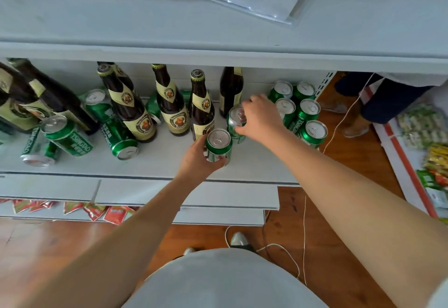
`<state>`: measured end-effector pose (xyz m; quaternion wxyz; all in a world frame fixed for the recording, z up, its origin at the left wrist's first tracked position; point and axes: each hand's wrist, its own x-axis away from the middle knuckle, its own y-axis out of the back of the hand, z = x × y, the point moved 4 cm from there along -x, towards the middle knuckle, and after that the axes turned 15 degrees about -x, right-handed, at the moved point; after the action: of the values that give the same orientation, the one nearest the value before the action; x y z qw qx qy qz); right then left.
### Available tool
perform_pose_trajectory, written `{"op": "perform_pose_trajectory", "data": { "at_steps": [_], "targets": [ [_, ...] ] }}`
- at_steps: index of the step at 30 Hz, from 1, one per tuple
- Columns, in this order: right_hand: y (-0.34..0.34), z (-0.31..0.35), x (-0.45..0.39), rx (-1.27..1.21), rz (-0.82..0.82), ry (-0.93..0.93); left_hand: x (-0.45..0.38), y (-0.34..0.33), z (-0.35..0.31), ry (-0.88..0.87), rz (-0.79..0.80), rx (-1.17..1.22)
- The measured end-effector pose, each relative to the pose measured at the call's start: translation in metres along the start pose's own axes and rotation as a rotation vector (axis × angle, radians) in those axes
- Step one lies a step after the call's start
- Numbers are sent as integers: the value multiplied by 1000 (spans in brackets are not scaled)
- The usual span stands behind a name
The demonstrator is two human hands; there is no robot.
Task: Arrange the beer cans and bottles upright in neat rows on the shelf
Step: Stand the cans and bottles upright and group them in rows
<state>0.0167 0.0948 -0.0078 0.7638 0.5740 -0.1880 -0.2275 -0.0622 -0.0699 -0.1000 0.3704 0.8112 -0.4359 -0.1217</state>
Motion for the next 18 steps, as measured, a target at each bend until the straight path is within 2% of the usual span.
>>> {"op": "perform_pose_trajectory", "data": {
  "at_steps": [5,8,10,12,15,18],
  "targets": [
    [-6,10,-16,-99,61,33,-1,-4,-1,15,-4,-17],
    [17,-16,-10,70,-87,8,-4,-10,-6,-14,8,-10],
    [33,-45,-2,233,-162,-124,-6,-13,-7,-25,16,-7],
    [37,-66,4,345,-112,-223,-9,-16,-9,-26,29,-8],
    [28,-72,6,430,34,-259,-11,-18,-11,-15,47,7],
    [23,-67,7,400,31,-247,-12,-17,-11,-27,55,20]
  ]
}}
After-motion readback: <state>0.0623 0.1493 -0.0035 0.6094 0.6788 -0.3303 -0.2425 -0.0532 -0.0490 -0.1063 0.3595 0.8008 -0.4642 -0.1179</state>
